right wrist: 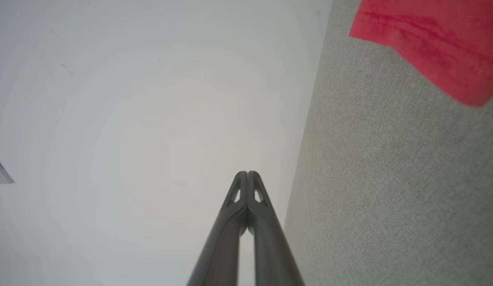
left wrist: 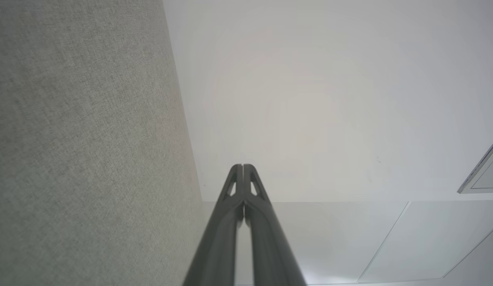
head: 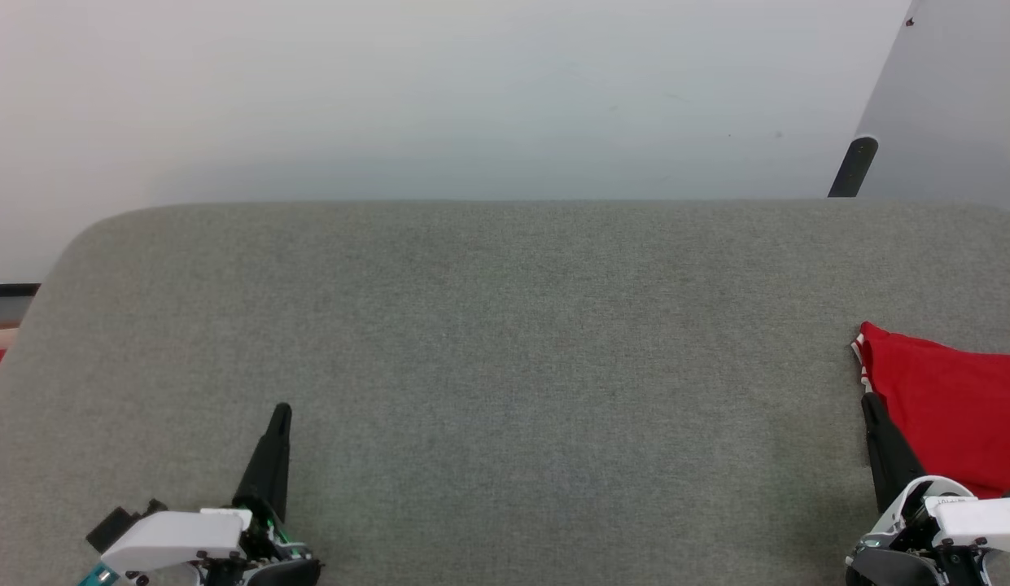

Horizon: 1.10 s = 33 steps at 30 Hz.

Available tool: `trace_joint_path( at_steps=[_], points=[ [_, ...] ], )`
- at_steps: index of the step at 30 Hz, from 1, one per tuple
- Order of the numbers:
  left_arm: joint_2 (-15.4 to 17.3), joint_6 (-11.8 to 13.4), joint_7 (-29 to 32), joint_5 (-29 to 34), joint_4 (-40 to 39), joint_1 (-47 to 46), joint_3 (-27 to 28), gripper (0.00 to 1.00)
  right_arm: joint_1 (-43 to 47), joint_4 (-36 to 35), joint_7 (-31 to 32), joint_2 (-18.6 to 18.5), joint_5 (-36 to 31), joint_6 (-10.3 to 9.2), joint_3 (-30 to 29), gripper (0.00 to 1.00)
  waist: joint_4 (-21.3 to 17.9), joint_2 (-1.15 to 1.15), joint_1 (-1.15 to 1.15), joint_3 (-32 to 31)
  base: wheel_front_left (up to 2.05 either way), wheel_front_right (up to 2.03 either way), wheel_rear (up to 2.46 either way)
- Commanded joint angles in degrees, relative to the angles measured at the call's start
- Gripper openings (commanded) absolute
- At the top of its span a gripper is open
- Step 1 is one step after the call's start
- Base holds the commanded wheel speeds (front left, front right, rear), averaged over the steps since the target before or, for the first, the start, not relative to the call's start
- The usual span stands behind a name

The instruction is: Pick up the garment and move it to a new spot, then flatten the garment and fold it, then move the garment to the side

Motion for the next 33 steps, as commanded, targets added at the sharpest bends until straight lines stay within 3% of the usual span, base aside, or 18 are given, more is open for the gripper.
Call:
trace_joint_path(
  at_steps=[1,33],
  points=[
    [-0.1,0.1,0.1,0.2,0.1,-0.6,0.2,0.0,-0.2,0.0,0.0,0.2,-0.1,0.02,0.0,0.0,0.0,0.0,0.0,0.0,0.0,0.0,0.0],
    [-0.1,0.1,0.1,0.3,0.1,-0.6,0.2,0.0,-0.2,0.0,0.1,0.2,-0.1,0.02,-0.1,0.0,0.0,0.0,0.0,0.0,0.0,0.0,0.0]
  ],
)
